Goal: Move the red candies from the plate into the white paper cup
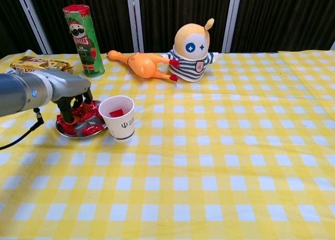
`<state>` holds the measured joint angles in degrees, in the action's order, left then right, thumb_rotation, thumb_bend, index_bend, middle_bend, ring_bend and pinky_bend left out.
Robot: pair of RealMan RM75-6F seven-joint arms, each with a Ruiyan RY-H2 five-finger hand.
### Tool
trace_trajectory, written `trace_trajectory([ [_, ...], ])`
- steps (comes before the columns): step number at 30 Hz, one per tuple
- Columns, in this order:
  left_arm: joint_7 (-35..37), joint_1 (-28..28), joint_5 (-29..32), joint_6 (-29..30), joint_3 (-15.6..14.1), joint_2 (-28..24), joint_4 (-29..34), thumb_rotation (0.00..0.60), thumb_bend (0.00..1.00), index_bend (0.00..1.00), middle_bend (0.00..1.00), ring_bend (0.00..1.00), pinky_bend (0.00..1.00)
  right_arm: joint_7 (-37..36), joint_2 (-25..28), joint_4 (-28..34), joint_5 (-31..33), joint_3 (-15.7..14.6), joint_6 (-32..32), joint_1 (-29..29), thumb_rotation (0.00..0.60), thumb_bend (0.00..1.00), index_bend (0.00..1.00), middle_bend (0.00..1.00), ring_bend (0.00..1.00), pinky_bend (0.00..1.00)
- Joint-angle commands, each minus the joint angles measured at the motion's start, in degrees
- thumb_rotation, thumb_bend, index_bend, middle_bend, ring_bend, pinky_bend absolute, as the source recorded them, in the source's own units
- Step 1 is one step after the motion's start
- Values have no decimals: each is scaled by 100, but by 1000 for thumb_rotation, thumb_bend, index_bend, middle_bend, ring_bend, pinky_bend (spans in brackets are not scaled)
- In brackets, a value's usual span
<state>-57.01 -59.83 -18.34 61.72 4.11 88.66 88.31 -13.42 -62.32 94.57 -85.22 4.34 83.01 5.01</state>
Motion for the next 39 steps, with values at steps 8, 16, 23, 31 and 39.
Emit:
trace_trajectory([
  [8, 33, -18, -126, 174, 180, -501, 508, 600, 461, 504, 585, 886, 893, 18, -5, 8, 10, 5, 4, -1, 600, 409, 0, 0, 0, 0],
  [16, 69, -29, -291, 302, 269, -937, 1020, 600, 461, 504, 583, 886, 893, 24, -9, 2, 10, 9, 6, 1, 600, 409, 0, 0, 0, 0],
  [23, 117, -91, -387, 312, 352, -1091, 1336, 600, 461, 503, 583, 886, 893, 47, -11, 10, 13, 13, 14, 0, 600, 409, 0, 0, 0, 0],
  [31, 69, -255, -510, 345, 397, -932, 1599, 600, 461, 503, 583, 886, 893, 25, 0, 9, 17, 16, 17, -4, 600, 409, 0, 0, 0, 0],
  [39, -82, -449, -426, 355, 375, -684, 1726, 600, 461, 497, 575, 886, 893, -10, 5, 0, 14, 16, 7, 0, 600, 408, 0, 0, 0, 0],
])
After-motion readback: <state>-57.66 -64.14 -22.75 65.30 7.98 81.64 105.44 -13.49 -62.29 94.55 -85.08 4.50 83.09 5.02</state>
